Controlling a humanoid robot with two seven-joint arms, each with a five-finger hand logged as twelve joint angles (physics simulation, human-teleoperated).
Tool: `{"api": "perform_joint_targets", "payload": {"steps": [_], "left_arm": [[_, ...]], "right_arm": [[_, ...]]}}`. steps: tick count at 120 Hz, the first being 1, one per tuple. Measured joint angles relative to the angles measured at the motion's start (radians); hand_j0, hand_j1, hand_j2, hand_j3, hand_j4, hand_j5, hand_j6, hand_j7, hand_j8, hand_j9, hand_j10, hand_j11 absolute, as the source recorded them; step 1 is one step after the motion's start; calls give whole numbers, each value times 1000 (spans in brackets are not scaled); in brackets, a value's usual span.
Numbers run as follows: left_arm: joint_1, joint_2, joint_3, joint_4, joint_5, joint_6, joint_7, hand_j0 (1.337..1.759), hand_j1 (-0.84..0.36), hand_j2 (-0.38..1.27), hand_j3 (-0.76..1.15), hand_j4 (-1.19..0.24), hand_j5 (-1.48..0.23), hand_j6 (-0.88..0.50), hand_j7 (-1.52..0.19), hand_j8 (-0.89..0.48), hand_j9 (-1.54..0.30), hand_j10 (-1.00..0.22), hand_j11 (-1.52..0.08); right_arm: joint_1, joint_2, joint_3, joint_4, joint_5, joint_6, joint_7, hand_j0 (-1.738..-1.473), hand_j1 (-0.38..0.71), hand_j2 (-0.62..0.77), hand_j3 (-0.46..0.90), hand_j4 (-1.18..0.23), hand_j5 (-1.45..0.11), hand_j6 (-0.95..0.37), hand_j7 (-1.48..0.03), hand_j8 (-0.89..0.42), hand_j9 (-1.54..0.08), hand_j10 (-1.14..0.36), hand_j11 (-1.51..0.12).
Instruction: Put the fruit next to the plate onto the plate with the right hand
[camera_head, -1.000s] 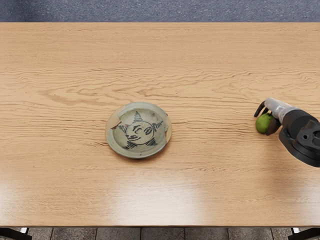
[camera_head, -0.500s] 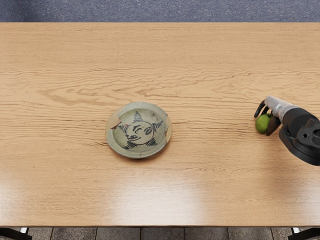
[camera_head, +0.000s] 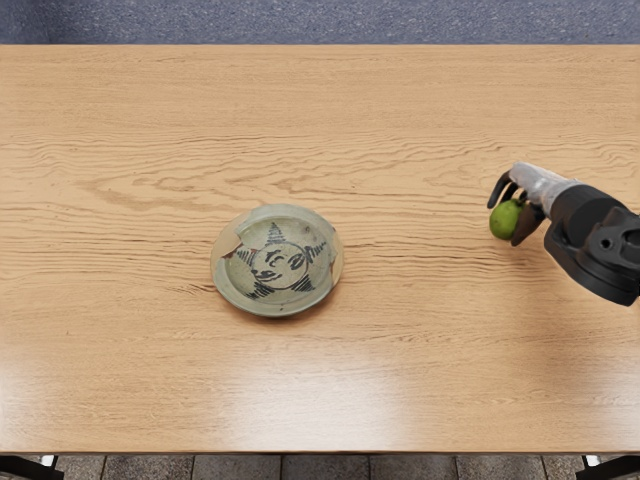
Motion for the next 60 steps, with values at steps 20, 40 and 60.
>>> {"api": "perform_joint_targets", "payload": {"steps": [20, 40, 60], "left_arm": [[3, 0, -1, 0, 0, 0, 0, 1658, 349, 0, 0, 0, 0, 0, 0, 0, 0, 0, 0], [2, 0, -1, 0, 0, 0, 0, 1658, 349, 0, 0, 0, 0, 0, 0, 0, 0, 0, 0], [2, 0, -2, 0, 0, 0, 0, 1658, 349, 0, 0, 0, 0, 0, 0, 0, 0, 0, 0]], "right_arm": [[36, 19, 9, 26, 32, 2, 0, -1656, 246, 230, 0, -642, -872, -457, -852, -478, -863, -647, -864], [80, 64, 21, 34, 71, 13, 0, -1656, 253, 236, 0, -640, -881, -445, -855, -465, -871, -646, -871], [100, 101, 65, 37, 93, 29, 1, -1658, 275, 262, 2, -636, -902, -417, -862, -445, -892, -641, -895]]}}
